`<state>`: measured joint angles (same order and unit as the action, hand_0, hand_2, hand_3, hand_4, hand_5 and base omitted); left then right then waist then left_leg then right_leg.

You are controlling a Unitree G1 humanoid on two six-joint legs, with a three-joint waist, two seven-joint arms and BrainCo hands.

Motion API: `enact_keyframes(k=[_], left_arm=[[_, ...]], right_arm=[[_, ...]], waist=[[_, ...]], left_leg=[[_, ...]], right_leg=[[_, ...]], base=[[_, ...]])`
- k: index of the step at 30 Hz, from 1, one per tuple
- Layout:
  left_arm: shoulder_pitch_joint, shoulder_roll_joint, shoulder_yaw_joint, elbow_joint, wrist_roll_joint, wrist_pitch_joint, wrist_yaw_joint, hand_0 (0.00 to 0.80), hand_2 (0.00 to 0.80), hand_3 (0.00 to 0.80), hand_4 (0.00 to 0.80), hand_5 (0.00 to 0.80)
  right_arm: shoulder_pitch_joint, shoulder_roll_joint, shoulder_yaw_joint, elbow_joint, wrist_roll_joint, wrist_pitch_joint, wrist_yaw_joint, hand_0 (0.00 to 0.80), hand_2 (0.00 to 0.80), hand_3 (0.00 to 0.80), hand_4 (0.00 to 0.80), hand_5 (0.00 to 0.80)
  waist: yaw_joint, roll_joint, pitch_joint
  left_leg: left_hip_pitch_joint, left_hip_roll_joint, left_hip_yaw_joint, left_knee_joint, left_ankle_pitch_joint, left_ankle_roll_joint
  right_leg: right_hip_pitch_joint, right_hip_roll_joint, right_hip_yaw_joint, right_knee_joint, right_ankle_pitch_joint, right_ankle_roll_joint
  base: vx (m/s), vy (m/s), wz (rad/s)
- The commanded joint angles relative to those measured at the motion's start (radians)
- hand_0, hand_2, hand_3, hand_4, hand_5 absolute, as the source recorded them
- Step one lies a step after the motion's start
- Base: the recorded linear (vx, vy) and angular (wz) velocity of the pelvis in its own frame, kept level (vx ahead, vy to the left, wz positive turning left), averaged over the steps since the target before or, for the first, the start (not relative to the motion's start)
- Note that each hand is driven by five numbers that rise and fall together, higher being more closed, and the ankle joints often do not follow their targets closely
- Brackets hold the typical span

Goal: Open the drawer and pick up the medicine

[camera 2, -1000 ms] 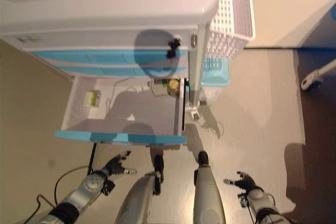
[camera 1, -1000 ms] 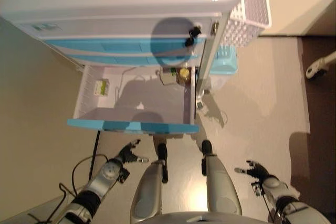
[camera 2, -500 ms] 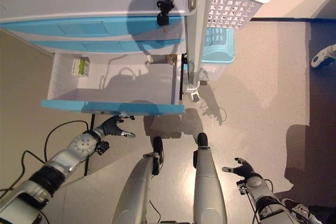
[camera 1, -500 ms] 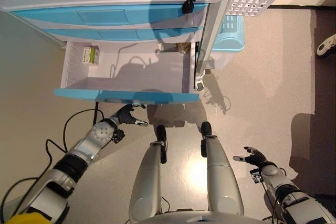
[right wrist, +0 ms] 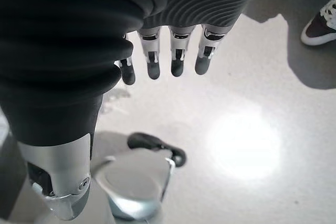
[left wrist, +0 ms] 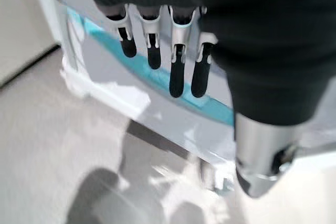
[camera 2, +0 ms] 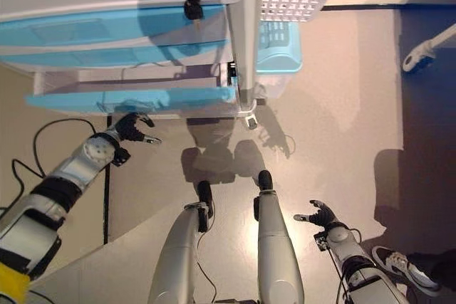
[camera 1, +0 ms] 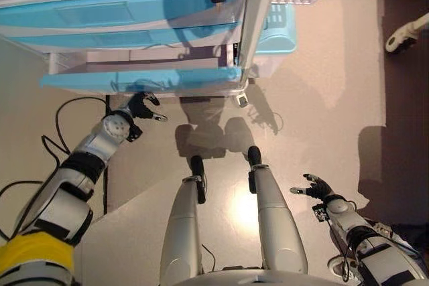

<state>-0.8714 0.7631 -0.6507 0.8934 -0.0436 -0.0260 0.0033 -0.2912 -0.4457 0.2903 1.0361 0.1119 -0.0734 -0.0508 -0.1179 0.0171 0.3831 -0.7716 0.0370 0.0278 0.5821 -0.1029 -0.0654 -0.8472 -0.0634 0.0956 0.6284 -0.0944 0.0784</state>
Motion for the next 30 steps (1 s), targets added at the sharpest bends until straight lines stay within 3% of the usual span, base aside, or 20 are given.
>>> enact_keyframes(k=[1,13,18,26,27,30], left_arm=[[-0.093,0.031,0.061,0.050,0.050,-0.025,0.091,0.000,0.000,0.000,0.000,0.000],[-0.237,0.071,0.044,0.219,0.074,-0.025,0.146,0.000,0.000,0.000,0.000,0.000],[-0.222,0.068,0.051,0.209,0.057,-0.031,0.134,0.000,0.000,0.000,0.000,0.000],[0.115,-0.041,0.234,0.030,-0.153,-0.050,0.061,0.000,0.000,0.000,0.000,0.000],[0.172,-0.052,0.258,0.005,-0.171,-0.054,0.052,0.000,0.000,0.000,0.000,0.000],[0.315,-0.096,0.326,-0.027,-0.224,-0.056,0.033,0.000,0.000,0.000,0.000,0.000]], right_arm=[[0.074,-0.035,0.033,-0.015,0.051,-0.032,-0.018,0.000,0.000,0.000,0.000,0.000],[0.104,-0.018,0.070,-0.002,0.051,-0.045,-0.024,0.000,0.000,0.000,0.000,0.000],[0.112,-0.010,0.086,0.006,0.043,-0.041,-0.018,0.000,0.000,0.000,0.000,0.000],[0.141,-0.004,0.073,0.009,-0.013,-0.010,-0.002,0.000,0.000,0.000,0.000,0.000],[0.143,-0.003,0.065,0.005,-0.016,-0.009,-0.001,0.000,0.000,0.000,0.000,0.000],[0.158,-0.004,0.039,0.006,-0.033,-0.004,0.004,0.000,0.000,0.000,0.000,0.000]], waist=[[-0.019,-0.003,-0.065],[-0.049,-0.040,-0.098],[-0.049,-0.042,-0.109],[-0.012,-0.026,-0.119],[-0.010,-0.028,-0.122],[0.005,-0.021,-0.123]], left_leg=[[-0.006,-0.051,0.068,0.050,-0.084,0.081],[-0.079,-0.011,0.110,0.084,-0.097,0.084],[-0.081,-0.009,0.111,0.079,-0.094,0.083],[0.068,-0.030,0.093,-0.012,-0.074,0.082],[0.082,-0.037,0.097,-0.040,-0.038,0.086],[0.166,-0.051,0.082,-0.092,-0.027,0.082]], right_leg=[[0.033,0.025,0.000,-0.044,-0.010,0.004],[-0.043,0.062,0.045,-0.071,0.030,0.018],[-0.043,0.062,0.048,-0.079,0.038,0.022],[0.098,0.038,0.031,-0.129,0.040,0.017],[0.113,0.031,0.029,-0.155,0.071,0.015],[0.204,0.022,0.016,-0.199,0.073,0.013]], base=[[0.068,0.023,-0.26],[-0.014,0.024,-0.18],[-0.010,0.010,-0.07],[0.017,-0.015,-0.03],[-0.017,-0.049,-0.02],[0.054,-0.045,0.09]])
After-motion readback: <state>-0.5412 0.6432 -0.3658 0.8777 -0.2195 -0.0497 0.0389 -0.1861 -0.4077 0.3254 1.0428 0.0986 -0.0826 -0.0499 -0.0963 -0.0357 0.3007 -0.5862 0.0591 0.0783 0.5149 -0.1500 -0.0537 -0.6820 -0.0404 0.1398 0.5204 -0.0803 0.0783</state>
